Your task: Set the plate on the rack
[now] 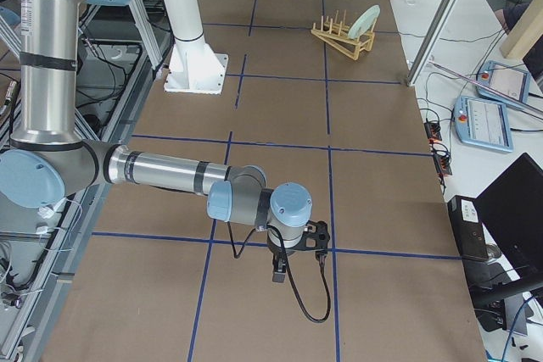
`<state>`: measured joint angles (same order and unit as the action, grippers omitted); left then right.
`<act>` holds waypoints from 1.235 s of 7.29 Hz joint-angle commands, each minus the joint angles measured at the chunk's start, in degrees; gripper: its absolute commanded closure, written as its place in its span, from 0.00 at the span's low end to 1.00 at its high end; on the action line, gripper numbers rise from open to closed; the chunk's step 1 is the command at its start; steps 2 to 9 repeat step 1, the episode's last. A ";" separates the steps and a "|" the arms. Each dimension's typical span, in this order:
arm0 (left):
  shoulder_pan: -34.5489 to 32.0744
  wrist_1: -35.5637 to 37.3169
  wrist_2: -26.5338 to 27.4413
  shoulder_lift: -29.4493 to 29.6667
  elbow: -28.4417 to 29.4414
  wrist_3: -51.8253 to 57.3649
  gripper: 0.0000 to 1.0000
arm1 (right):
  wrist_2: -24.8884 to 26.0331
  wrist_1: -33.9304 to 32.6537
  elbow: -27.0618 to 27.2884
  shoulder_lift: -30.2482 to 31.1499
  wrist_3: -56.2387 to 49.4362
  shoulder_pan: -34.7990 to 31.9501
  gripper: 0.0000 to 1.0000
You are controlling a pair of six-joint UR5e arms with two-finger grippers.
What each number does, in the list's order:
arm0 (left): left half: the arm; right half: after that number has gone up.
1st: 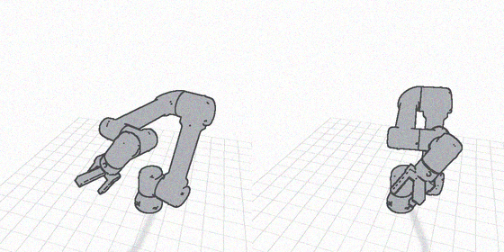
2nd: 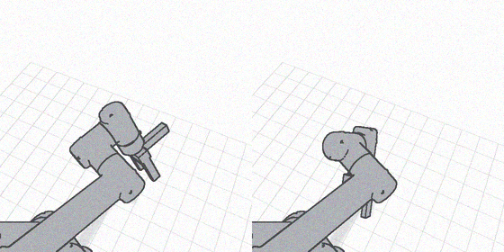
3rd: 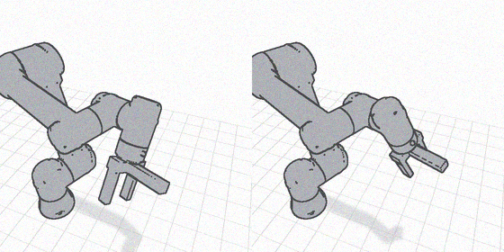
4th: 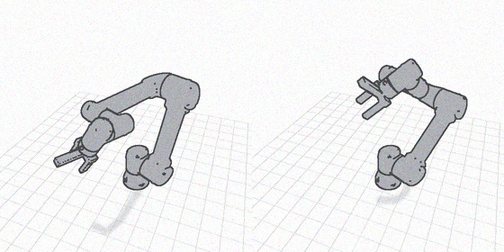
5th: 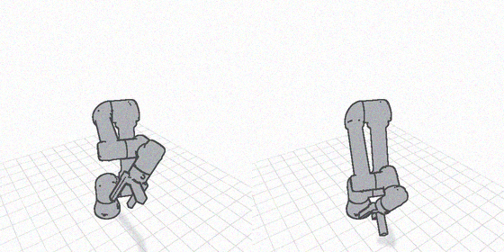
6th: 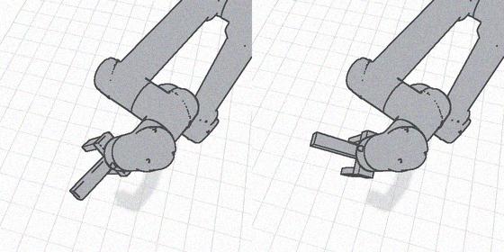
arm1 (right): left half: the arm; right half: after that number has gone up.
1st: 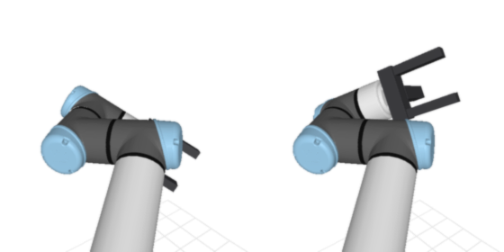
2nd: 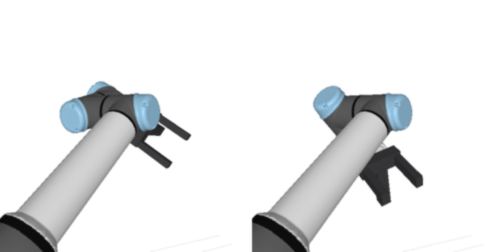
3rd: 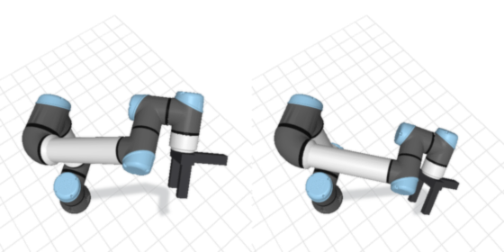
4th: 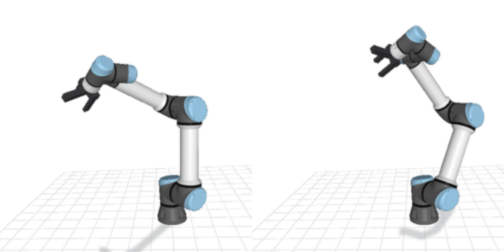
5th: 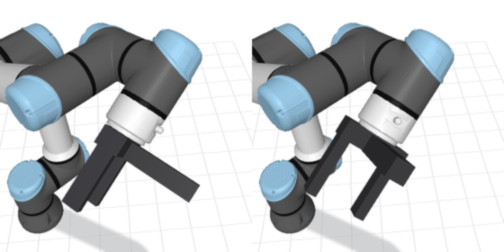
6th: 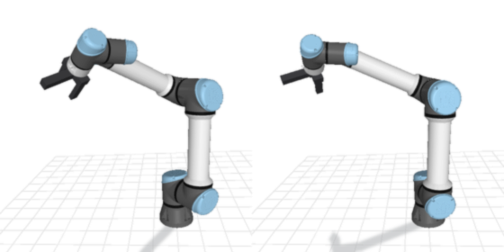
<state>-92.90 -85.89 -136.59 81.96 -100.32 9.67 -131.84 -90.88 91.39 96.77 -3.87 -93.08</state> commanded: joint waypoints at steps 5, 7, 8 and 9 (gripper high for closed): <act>0.00 0.02 0.00 0.30 -0.66 0.00 0.00 | 0.00 0.00 0.01 0.00 0.00 0.00 0.00; 0.00 0.02 0.00 0.30 -0.66 0.00 0.00 | 0.00 0.00 0.01 0.00 0.00 0.00 0.00; 0.00 0.02 0.00 0.30 -0.66 0.00 0.00 | 0.00 0.00 0.01 0.00 0.00 0.00 0.00; 0.00 0.02 0.00 0.30 -0.66 0.00 0.00 | 0.00 0.00 0.01 0.00 0.00 0.00 0.00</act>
